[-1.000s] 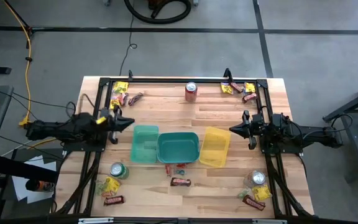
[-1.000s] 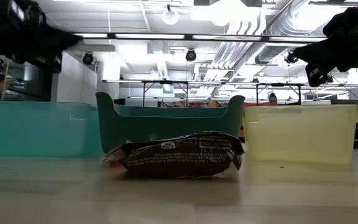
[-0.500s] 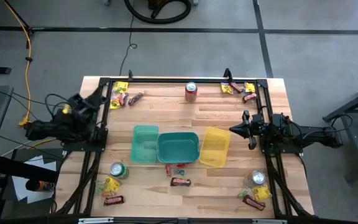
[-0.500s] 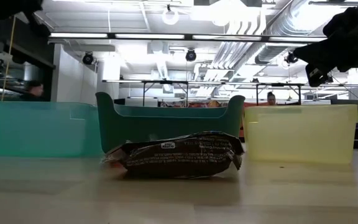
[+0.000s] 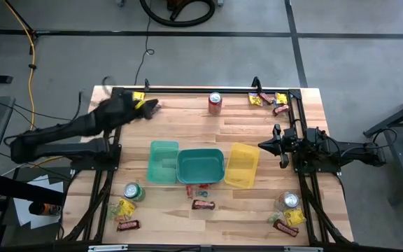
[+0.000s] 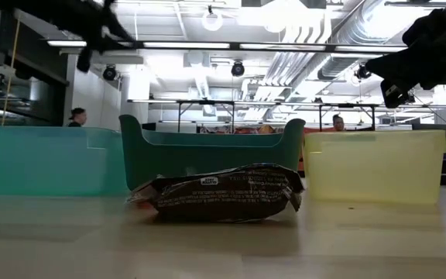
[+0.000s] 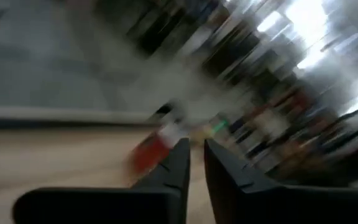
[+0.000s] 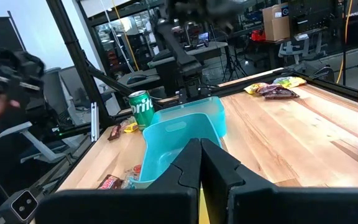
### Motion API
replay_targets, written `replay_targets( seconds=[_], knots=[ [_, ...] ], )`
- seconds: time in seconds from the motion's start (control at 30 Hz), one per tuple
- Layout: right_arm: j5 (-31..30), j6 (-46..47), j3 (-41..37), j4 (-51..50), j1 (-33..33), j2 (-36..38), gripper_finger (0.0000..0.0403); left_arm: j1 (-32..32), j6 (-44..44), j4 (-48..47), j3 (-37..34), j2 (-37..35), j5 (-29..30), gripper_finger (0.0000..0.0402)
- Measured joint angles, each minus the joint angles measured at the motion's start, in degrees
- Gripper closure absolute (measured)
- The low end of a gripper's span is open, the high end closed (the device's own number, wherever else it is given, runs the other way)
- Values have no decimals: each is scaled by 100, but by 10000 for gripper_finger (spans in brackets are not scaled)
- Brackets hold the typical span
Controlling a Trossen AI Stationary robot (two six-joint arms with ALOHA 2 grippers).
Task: Sort candy
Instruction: Put the chocolate bar into the blue bin
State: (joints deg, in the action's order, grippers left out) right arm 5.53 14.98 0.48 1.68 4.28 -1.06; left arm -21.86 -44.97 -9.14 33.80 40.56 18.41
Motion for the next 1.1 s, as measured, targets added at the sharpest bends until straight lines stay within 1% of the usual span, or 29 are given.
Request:
replay_targets(
  seconds=[0.07,0.17,0.23,0.3,0.4,0.5,0.67,0.73,0.87,1.1],
  knots=[
    [1,-1,-1,1,-1,0,402,-665,261,-751,298,510,-609,335],
    [-1,-2,-1,0,-1,0,402,-1486,830,-1205,627,1333,-1327,305],
    [-1,1,1,2,-1,0,402,-1890,1195,-1383,785,1914,-1639,287],
    [0,0,-1,2,-1,0,402,-2185,1439,-1479,949,2481,-1810,271],
    [-1,0,1,2,-1,0,402,-2481,1882,-1781,1215,3310,-1809,254],
    [0,0,-1,0,0,0,402,-2647,1971,-2194,1498,4032,-1794,248],
    [-1,0,-1,0,0,0,402,-2739,2453,-2414,1841,4838,-1783,247],
    [-1,1,1,0,0,0,402,-2738,2603,-2403,1930,5033,-1690,247],
    [0,1,1,0,1,0,402,-2737,2755,-2408,1991,5263,-1239,247],
    [-1,0,0,1,0,0,402,-2738,2833,-2561,1992,5503,-1184,248]
  ],
)
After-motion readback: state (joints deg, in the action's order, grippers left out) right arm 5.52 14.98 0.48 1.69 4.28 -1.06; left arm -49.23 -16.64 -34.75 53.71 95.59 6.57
